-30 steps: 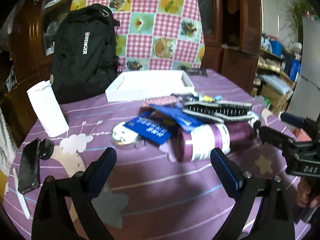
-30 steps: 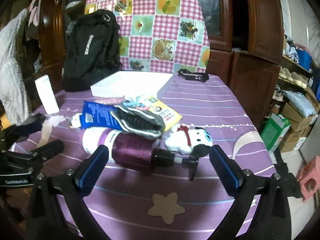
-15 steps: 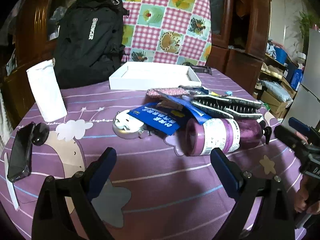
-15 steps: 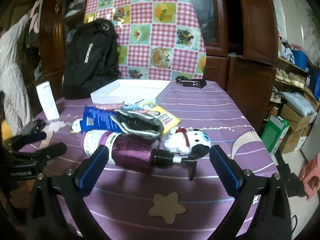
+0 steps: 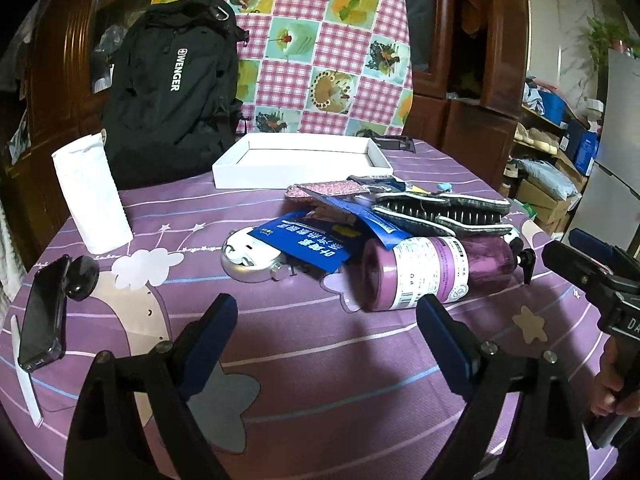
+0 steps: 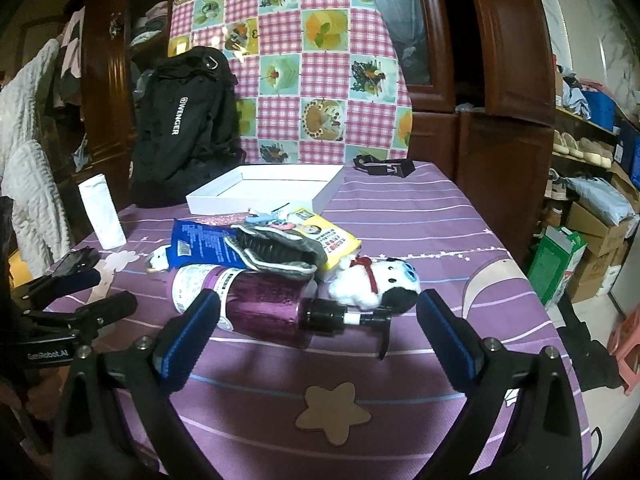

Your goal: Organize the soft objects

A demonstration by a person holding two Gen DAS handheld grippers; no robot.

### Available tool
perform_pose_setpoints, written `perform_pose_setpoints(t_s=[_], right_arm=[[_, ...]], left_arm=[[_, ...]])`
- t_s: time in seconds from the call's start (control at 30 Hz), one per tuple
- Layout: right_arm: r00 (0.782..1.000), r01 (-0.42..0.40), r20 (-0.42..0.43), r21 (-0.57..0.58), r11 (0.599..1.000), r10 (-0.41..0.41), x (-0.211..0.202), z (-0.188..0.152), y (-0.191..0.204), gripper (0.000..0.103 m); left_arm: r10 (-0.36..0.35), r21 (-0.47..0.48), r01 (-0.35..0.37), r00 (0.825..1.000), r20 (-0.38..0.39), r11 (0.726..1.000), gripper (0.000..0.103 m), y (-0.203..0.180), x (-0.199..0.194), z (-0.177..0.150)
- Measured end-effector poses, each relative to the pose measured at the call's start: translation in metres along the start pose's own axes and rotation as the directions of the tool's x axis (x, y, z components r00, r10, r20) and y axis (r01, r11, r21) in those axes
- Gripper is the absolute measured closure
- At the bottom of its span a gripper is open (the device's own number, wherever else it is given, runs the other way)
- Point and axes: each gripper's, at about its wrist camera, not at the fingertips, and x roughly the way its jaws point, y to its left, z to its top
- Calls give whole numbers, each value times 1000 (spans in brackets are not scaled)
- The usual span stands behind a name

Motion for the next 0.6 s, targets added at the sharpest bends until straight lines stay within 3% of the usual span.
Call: perform_pose_setpoints(t_s=[0.1,0.2,0.37,0.47,0.6], right_arm=[[1000,-16,-7,12,1000,16,1,0,-3,23],[1000,-24,-10,29,999,24,2,0,-6,34],[1000,-11,-8,67,998,12,1,1,-9,35],[997,-61,-36,101,993,65,-1,7,-9,35],[999,-31,-40,72,997,34,-11,24,-6,35]], left_arm=[[-4,-4,4,1000,-20,1000,11,1,4,1],[-14,-12,14,999,-33,1000,20,3,7,1],[-30,-49,27,998,-62,998,40,9,13,1],[-15,-55,11,998,-65,998,46,11,11,3],[-55,-63,52,997,-55,997,47,10,-1,12]])
